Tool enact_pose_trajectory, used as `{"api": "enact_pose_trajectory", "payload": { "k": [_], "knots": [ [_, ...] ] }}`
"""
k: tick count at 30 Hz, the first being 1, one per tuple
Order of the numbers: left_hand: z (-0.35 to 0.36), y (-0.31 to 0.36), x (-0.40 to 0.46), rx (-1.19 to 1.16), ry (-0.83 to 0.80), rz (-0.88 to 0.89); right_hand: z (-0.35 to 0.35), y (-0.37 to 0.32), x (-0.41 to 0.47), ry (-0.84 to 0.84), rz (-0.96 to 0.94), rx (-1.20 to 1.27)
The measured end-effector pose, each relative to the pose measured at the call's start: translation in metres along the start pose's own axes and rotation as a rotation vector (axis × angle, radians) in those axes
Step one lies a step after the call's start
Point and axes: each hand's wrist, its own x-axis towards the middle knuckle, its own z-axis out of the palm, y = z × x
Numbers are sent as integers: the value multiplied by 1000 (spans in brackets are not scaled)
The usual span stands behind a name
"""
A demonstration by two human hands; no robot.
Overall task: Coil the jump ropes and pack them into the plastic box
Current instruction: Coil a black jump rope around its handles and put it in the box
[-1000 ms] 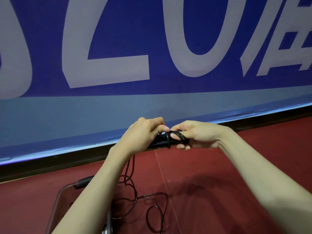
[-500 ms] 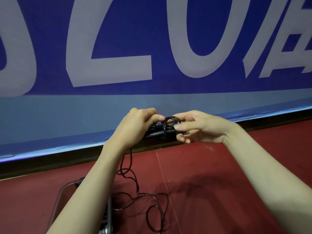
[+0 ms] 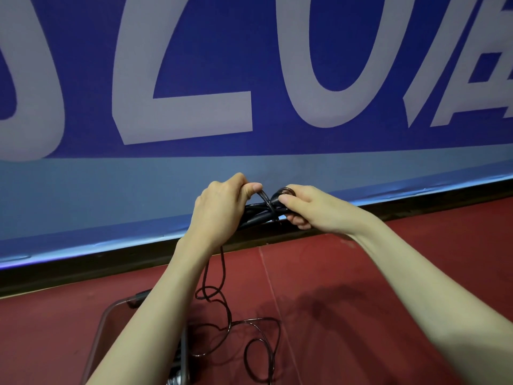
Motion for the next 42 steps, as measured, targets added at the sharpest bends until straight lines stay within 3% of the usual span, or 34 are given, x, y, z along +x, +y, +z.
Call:
{"api": "enact_pose_trajectory", "payload": {
  "k": [6,9,13,18,23,28,30,32,36,39,42],
  "knots": [
    [-12,-12,3,-228,-279,79,-1,-4,-6,-103,-26,-240],
    [-12,-10,-2,-268,-253,104,1,-10,-7,-178,-53,-370],
    [-5,-20,-5,-386,-228,19,-2,-14,-9,-205,-65,-286],
    [-2,-25,-4,-608,-352,-127,-5,-18,-14,-286,-114,-110],
    [22,-19,-1,-894,-238,-332,-13,-15,-10,-75,-213,57],
    [41,5,-10,-1000,-383,-371,-18,-6,0,165,-209,312],
    [45,13,-14,-822,-391,-295,-19,-2,4,271,-188,410],
    [51,19,-18,-419,-393,-139,-22,4,9,403,-155,440],
    [42,32,-16,-40,-403,53,-27,24,11,569,-103,-150],
    [24,30,-8,144,-316,128,-25,26,4,496,-124,-374],
    [12,17,-7,63,-245,137,-24,21,-1,283,-158,-463]
  ]
}}
